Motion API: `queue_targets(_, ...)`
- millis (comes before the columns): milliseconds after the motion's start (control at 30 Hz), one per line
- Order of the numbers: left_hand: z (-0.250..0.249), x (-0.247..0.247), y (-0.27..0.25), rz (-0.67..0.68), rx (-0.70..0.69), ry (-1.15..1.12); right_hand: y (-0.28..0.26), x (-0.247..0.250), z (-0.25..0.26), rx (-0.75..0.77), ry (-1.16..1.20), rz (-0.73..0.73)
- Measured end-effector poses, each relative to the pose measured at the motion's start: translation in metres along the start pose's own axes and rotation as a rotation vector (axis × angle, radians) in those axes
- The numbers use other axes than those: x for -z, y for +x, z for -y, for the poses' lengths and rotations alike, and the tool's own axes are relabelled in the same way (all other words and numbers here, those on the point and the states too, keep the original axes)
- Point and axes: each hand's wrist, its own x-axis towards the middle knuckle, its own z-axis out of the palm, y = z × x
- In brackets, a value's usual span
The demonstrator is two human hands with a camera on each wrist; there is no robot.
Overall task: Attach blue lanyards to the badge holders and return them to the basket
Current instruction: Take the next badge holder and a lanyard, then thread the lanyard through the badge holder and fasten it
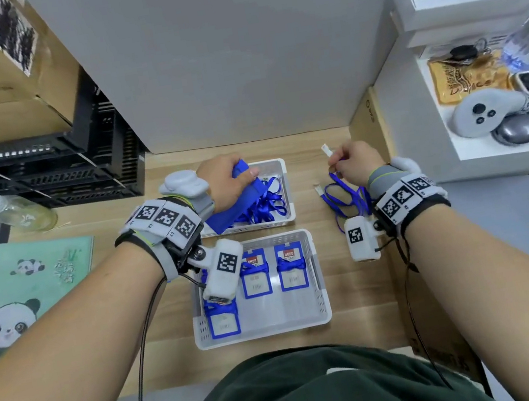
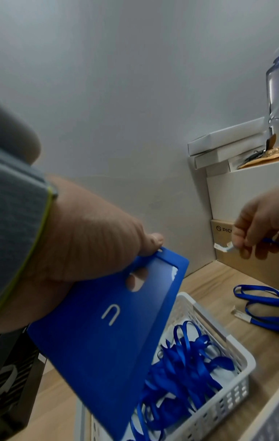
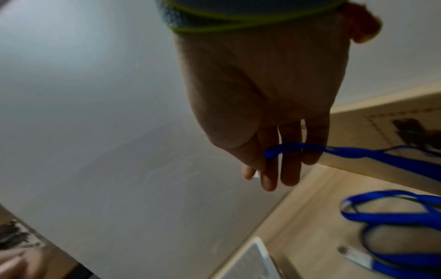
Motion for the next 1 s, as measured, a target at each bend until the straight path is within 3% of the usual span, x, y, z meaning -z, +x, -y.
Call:
queue_targets(233,0.016,-0.025,0.011,0.061,0.096,0.003,0.026,-0.049,-0.047,-0.075,-0.41,0.349)
queue_targets(467,0.04,-0.043,0.018,0.172,0.225,-0.01,0.038,-0.081,-0.052,-0.111,-0.48,0.484)
queue_targets(667,0.057,-0.045,0.03,0.192,0.282,-0.035,0.055,-0.091,-0.044,-0.139,-0.465,0.492)
queue_targets(867,0.072,-0.049,0.042,0.169,0.312,-0.065,0.077,-0.095,0.003,-0.082,-0.175,0.186)
queue_targets(1000,0.08,-0.055,0.049,0.18,0.298,-0.066,0.078,-0.11,0.037,-0.027,-0.13,0.272)
